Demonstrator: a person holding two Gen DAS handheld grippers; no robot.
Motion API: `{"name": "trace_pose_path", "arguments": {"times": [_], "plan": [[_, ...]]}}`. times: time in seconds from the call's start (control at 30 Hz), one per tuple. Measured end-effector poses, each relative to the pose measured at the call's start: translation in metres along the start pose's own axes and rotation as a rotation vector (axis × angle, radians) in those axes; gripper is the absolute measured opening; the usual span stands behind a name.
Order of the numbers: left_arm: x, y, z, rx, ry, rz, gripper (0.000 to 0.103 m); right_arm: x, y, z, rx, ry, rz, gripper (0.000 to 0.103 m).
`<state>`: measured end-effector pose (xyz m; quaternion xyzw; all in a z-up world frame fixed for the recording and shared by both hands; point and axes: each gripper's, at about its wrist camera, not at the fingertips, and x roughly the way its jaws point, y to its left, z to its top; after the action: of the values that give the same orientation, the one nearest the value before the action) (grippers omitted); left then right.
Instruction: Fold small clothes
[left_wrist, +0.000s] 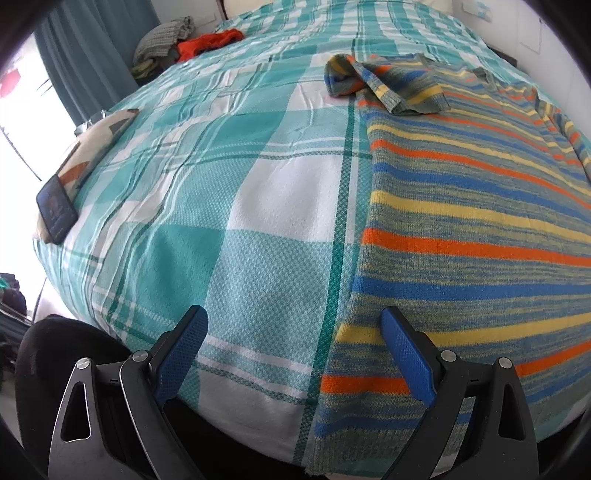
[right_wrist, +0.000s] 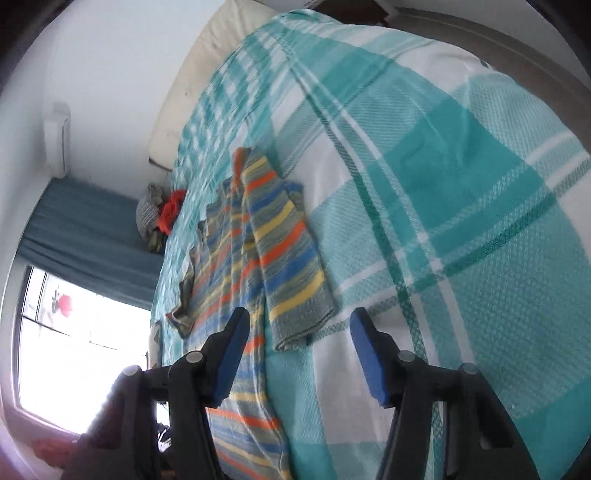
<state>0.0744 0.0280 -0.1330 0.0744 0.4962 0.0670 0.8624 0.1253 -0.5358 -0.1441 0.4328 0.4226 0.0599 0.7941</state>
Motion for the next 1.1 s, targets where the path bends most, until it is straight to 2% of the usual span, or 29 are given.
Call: {"name": "trace_pose_path", "arguments": {"times": [0.1,0.17,0.2,0.23,0.3,0.37,0.47,0.57,0.6,0.67,0.7,0.73,0.8,0.9,1.0,1.1], "plan": [[0.0,0.001,-0.003,0.006,0.0,0.0,0.095,0.023,0.001,0.003,-0.002,0.0,-0.041,0.04],[0.0,0.003,-0.004,0.0,0.004,-0.004,0.095,0.03,0.006,0.004,-0.046,-0.008,-0.062,0.028],[0.0,0.004,-0.004,-0.003,0.006,-0.007,0.095,0.034,0.01,0.004,-0.069,0.011,-0.065,0.009],[0.0,0.005,-0.004,-0.006,0.007,-0.008,0.095,0.038,0.014,0.002,-0.087,0.045,-0.065,0.003],[0.0,0.006,-0.003,-0.012,0.009,-0.011,0.095,0.025,0.022,0.007,-0.124,0.024,-0.096,0.003],[0.001,0.007,-0.003,-0.017,0.011,-0.013,0.096,-0.004,0.026,0.026,-0.134,-0.072,-0.12,0.003],[0.002,0.004,-0.002,-0.011,0.01,-0.008,0.096,-0.058,0.018,0.074,-0.104,-0.237,-0.192,0.003],[0.003,0.0,-0.001,0.004,0.008,0.004,0.096,-0.084,0.002,0.122,-0.075,-0.311,-0.303,0.003],[0.003,0.0,-0.001,0.005,0.008,0.006,0.096,-0.081,-0.003,0.134,-0.082,-0.292,-0.33,0.005],[0.002,0.001,-0.001,0.003,0.008,0.008,0.096,-0.072,-0.013,0.147,-0.076,-0.254,-0.4,0.017],[0.001,0.001,-0.001,0.0,0.01,0.008,0.096,-0.069,-0.018,0.146,-0.066,-0.251,-0.413,0.033],[0.001,0.002,-0.002,-0.004,0.012,0.006,0.096,-0.072,-0.024,0.143,-0.049,-0.26,-0.397,0.04],[0.002,0.003,-0.003,-0.008,0.015,0.004,0.096,-0.083,-0.039,0.13,0.006,-0.283,-0.315,0.04],[0.003,0.001,-0.002,0.003,0.012,0.013,0.096,-0.077,-0.055,0.096,0.095,-0.21,-0.198,0.04],[0.004,-0.003,-0.001,0.016,0.009,0.023,0.096,-0.05,-0.058,0.072,0.097,-0.138,-0.16,0.04],[0.004,-0.004,-0.001,0.02,0.008,0.028,0.096,-0.034,-0.061,0.069,0.137,-0.177,-0.117,0.04]]}}
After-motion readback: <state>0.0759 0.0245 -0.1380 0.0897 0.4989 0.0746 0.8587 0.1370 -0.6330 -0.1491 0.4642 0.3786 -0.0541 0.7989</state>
